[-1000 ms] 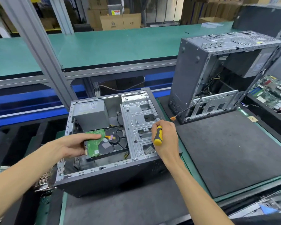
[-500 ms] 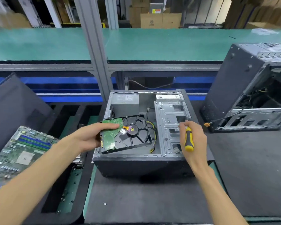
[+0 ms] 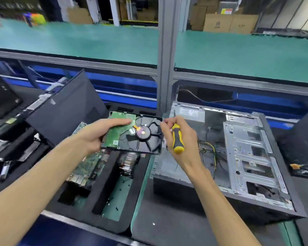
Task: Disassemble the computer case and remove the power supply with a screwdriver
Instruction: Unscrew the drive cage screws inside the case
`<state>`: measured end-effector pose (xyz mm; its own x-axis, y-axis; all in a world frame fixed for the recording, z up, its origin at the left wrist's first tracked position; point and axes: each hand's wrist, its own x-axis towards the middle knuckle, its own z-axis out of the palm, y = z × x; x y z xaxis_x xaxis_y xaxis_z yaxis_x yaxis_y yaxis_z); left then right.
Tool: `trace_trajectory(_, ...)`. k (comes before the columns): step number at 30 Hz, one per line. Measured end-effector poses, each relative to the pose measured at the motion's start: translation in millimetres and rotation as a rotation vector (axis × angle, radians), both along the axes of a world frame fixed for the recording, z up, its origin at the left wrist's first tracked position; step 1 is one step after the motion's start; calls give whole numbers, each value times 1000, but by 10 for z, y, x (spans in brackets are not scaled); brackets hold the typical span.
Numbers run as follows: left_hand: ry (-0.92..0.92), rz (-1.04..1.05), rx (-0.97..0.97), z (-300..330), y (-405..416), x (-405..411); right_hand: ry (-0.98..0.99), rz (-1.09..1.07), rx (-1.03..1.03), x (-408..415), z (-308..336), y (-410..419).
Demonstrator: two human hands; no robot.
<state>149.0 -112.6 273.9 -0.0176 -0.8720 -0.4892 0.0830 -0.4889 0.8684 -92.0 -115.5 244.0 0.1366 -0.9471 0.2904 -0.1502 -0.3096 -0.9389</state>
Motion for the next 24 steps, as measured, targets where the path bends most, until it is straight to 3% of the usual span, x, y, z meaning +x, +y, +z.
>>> trace_trajectory(6, -166, 150, -94, 7, -433, 949, 110, -11, -8, 924, -181, -349)
trace_trajectory(10, -430, 174, -122, -280, -899, 1488, 92, -27, 110, 1511, -413, -562)
trace_trajectory(16, -625, 162, -135, -834, -1462, 1806, 74, -126, 327, 2051, -775, -825)
trace_trajectory(21, -874, 62, -119, -1235, -1773, 1851, 171, -175, 329, 2183, -1128, -1030)
trace_trajectory(24, -900, 39, -109, -1476, -1907, 1768, 178, -200, 367, 2250, -1372, -1142)
